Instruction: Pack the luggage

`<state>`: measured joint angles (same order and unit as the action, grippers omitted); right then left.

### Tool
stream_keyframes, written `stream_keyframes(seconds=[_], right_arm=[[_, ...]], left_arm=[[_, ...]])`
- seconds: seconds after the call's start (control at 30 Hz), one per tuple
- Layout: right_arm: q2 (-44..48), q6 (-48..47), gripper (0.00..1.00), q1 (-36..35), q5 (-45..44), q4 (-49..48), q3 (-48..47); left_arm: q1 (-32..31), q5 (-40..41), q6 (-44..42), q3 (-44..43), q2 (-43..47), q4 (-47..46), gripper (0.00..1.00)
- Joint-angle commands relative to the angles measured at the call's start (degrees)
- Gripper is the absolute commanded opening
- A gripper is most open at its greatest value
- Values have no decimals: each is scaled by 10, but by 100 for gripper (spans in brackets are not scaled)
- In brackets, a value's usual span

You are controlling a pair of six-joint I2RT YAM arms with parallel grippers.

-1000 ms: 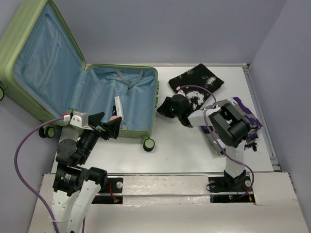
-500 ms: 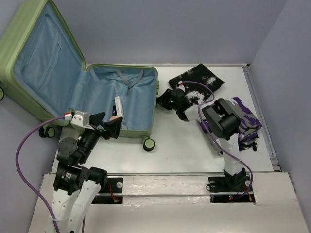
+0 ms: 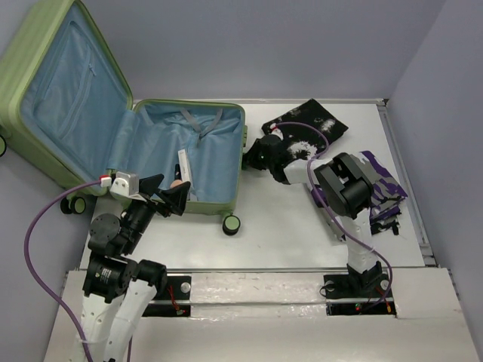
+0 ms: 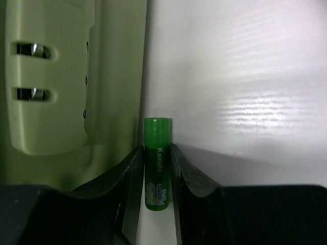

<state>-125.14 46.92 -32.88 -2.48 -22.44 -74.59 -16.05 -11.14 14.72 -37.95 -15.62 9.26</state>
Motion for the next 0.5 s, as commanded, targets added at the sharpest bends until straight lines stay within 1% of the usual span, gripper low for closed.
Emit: stream_keyframes(seconds=[0.0, 0.13, 0.27, 0.37, 0.47], right_arm=[[36, -74, 32, -12, -69, 142, 12], [39, -125, 32, -12, -105, 220, -22], [39, -152, 33, -12, -119, 259, -31], [39, -173, 37, -12, -111, 267, -42], [46, -185, 44, -12, -94, 272, -50]], left_arm=[[1, -1, 0, 3, 2, -26, 99], [1, -3, 0, 2, 2, -25, 99], [1, -2, 0, 2, 12, -24, 99], [1, -1, -1, 2, 24, -24, 99], [1, -7, -2, 2, 28, -24, 99]])
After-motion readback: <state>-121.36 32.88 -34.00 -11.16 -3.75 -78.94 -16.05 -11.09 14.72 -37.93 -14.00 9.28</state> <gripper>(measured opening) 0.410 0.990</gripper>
